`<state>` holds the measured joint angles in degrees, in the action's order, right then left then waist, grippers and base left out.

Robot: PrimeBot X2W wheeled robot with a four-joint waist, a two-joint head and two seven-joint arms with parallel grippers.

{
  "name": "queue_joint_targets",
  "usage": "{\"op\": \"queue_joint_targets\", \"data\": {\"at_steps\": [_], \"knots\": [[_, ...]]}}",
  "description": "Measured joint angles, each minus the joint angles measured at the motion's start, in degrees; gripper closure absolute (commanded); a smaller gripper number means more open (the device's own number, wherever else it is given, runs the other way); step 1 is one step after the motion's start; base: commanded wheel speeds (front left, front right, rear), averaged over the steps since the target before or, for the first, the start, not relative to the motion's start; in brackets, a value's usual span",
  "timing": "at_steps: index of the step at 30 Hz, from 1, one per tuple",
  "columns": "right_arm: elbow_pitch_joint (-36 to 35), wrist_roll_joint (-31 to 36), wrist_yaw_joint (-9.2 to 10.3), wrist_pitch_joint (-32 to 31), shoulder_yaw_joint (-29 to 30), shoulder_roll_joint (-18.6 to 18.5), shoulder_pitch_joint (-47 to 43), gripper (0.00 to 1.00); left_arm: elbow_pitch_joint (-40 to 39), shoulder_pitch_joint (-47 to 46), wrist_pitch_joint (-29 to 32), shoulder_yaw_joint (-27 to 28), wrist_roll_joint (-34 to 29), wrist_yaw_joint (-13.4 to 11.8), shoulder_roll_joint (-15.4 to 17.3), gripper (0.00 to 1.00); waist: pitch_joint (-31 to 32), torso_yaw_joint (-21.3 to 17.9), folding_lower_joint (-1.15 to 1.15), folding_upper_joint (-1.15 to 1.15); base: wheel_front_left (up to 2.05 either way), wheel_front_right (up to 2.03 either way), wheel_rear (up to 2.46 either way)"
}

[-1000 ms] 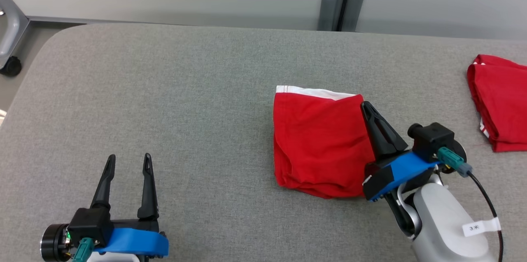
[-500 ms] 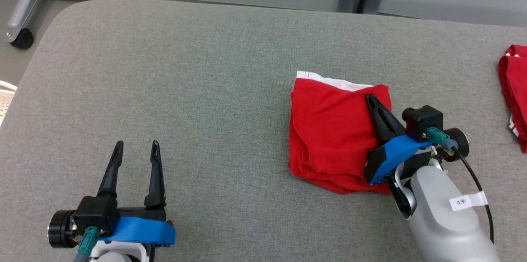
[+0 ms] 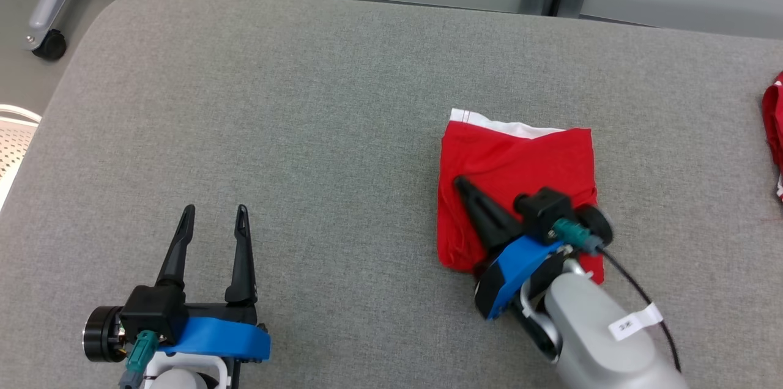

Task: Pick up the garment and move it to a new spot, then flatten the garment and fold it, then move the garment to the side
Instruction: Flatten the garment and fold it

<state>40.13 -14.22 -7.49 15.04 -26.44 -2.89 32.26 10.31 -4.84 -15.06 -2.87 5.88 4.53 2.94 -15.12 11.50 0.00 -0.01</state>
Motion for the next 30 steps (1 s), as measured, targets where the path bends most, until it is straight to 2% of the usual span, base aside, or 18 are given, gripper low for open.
{"op": "queue_joint_targets", "data": {"at_steps": [5, 9, 12, 16, 17, 18, 19, 20, 21, 26, 30], "knots": [[-1.13, -3.72, 0.00, 0.00, -6.45, 0.11, -1.59, 1.00, 0.11, -0.01, 0.00, -0.13, 0.16, -0.20, -0.01, 0.00, 0.05, 0.07, 0.00, 0.00, 0.00, 0.00, 0.00], [-1.59, -5.81, 0.00, 0.00, -8.80, 0.13, -2.28, 1.00, 0.14, 0.06, 0.00, 0.15, 0.16, -0.46, 0.00, 0.00, 0.43, -0.64, 0.00, 0.00, 0.00, 0.00, 0.00], [-3.02, -6.42, 0.00, 0.00, -8.17, 0.12, -2.23, 1.00, 0.18, 0.28, 0.00, 0.59, -0.25, -0.47, -0.01, 0.00, 0.91, -1.69, 0.00, 0.00, 0.00, 0.00, 0.00], [-6.31, -5.24, 0.00, 0.00, -3.77, 0.10, -2.27, 1.00, 0.33, 1.10, 0.00, 2.08, -1.08, -0.47, -0.01, 0.00, 2.03, -3.57, 0.00, 0.00, 0.00, 0.00, 0.00], [-7.17, -4.56, 0.00, 0.00, -2.13, 0.12, -2.41, 0.73, 0.34, 1.18, 0.00, 2.41, -1.42, -0.47, 0.00, 0.00, 2.37, -4.08, 0.00, 0.00, 0.00, 0.00, 0.00], [-7.94, -3.55, 0.00, 0.00, -0.37, 0.14, -2.73, 0.53, 0.34, 1.21, 0.00, 2.74, -1.64, -0.47, 0.02, 0.00, 2.71, -4.64, 0.00, 0.01, 0.00, 0.00, 0.00], [-8.70, -2.46, 0.00, 0.00, 1.30, 0.12, -3.33, 0.53, 0.34, 1.25, 0.00, 3.05, -2.00, -0.47, -0.01, 0.00, 3.05, -5.18, -0.01, 0.00, 0.00, 0.00, 0.00], [-9.35, -1.31, 0.00, 0.00, 3.32, 0.12, -4.04, 0.08, 0.35, 1.26, 0.00, 3.45, -2.27, -0.48, 0.00, 0.00, 3.41, -5.74, 0.00, 0.00, 0.00, 0.00, 0.00], [-9.90, -0.29, 0.00, 0.00, 5.21, 0.11, -4.74, 0.00, 0.37, 1.33, 0.00, 3.78, -2.55, -0.51, 0.03, 0.00, 3.77, -6.27, 0.00, 0.00, 0.00, 0.00, 0.00], [-13.41, 4.41, 0.00, 0.00, 14.21, -0.02, -8.69, 0.00, 0.47, 2.33, 0.00, 4.77, -3.45, -0.65, 0.20, 0.00, 5.55, -8.83, -0.01, 0.00, 0.00, 0.00, 0.00], [-14.92, 5.87, 0.00, 0.00, 18.25, -0.29, -11.94, 0.00, 0.64, 2.84, 0.00, 5.45, -3.86, -0.67, 0.40, 0.00, 6.76, -10.05, -0.01, 0.00, 0.00, 0.00, 0.00]]}}
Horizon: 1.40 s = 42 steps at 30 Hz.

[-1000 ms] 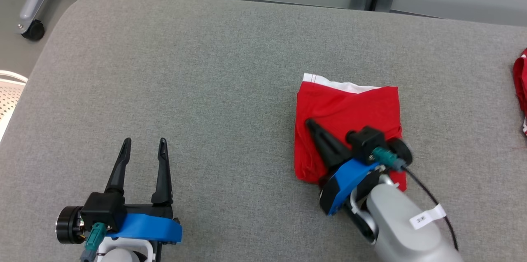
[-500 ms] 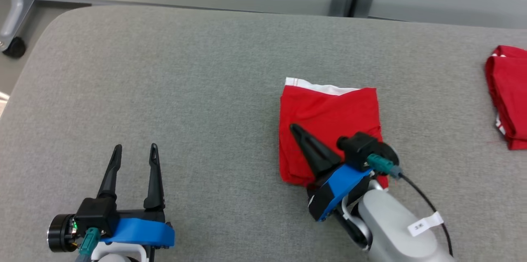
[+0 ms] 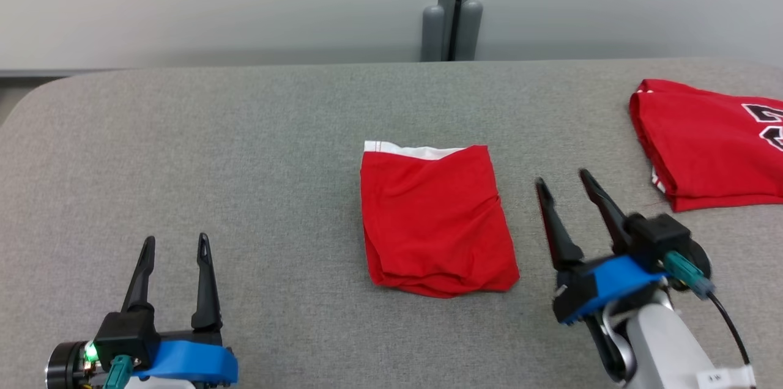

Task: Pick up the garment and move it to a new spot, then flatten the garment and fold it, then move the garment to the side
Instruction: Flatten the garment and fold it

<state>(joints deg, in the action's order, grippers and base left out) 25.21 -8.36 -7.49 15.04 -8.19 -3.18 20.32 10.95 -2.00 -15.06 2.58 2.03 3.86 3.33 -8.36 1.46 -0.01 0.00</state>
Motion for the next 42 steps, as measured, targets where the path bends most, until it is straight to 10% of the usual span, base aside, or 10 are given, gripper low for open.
{"op": "queue_joint_targets", "data": {"at_steps": [42], "knots": [[-4.95, 3.34, 0.00, 0.00, 7.95, 0.26, -20.29, 0.00, 6.12, 6.76, 0.00, 0.42, -1.01, -1.88, 2.26, 0.00, 8.73, -2.08, 0.01, 0.00, 0.00, 0.00, 0.00]]}}
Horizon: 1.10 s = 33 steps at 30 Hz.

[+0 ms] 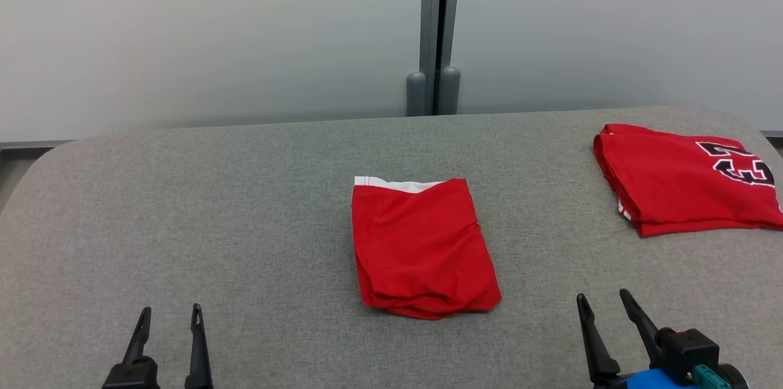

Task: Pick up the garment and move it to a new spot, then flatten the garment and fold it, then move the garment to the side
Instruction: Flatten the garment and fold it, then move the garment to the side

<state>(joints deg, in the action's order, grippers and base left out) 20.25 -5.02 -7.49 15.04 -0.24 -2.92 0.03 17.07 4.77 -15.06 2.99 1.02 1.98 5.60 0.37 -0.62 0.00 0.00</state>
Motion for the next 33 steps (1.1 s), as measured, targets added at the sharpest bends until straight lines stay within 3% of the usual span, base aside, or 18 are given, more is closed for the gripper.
{"op": "queue_joint_targets", "data": {"at_steps": [33], "knots": [[2.37, -0.90, 0.00, 0.00, -2.01, 0.01, 2.08, 0.00, -0.59, -0.29, 0.00, -0.07, 1.08, -0.49, 0.13, 0.00, -0.38, 0.04, 0.00, 0.00, 0.00, 0.00, 0.00]]}}
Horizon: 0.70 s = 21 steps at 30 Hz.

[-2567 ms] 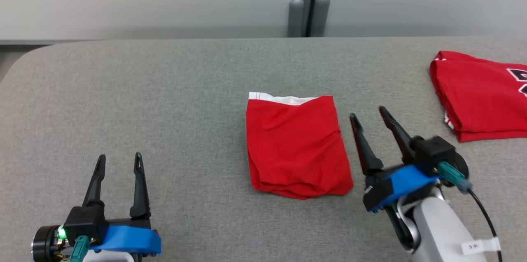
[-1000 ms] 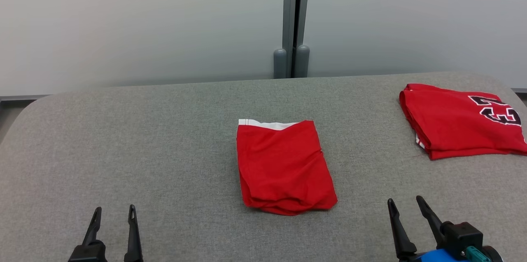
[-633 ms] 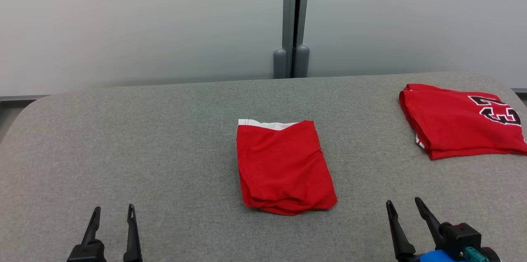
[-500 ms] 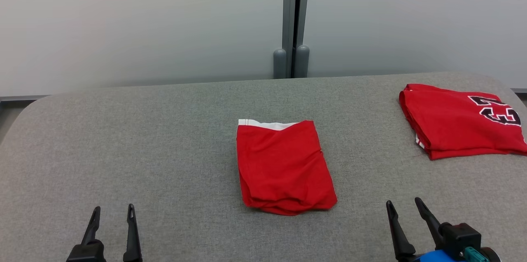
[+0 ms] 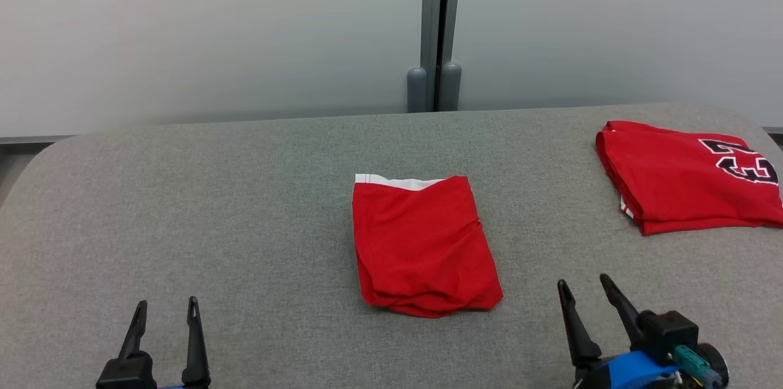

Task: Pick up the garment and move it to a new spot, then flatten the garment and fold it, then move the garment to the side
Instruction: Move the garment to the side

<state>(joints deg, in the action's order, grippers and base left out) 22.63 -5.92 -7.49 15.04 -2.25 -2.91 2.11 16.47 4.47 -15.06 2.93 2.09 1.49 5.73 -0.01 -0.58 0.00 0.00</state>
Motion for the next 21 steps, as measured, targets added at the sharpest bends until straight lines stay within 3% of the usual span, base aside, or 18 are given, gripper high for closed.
{"op": "queue_joint_targets", "data": {"at_steps": [10, 21], "knots": [[6.35, 0.15, 0.00, -0.11, -6.46, 0.05, 14.86, 0.00, -1.18, -3.13, 0.00, 0.01, 0.22, -0.38, -0.20, 0.00, -3.24, 1.54, 0.01, -0.01, 0.00, 0.00, 0.00], [24.06, -0.87, 0.00, -1.89, -10.29, 0.09, 28.17, 0.00, -1.78, -6.83, 0.00, -0.25, 0.45, -0.53, -0.83, 0.00, -7.60, 4.21, 0.01, -0.01, 0.00, 0.00, 0.00]]}}
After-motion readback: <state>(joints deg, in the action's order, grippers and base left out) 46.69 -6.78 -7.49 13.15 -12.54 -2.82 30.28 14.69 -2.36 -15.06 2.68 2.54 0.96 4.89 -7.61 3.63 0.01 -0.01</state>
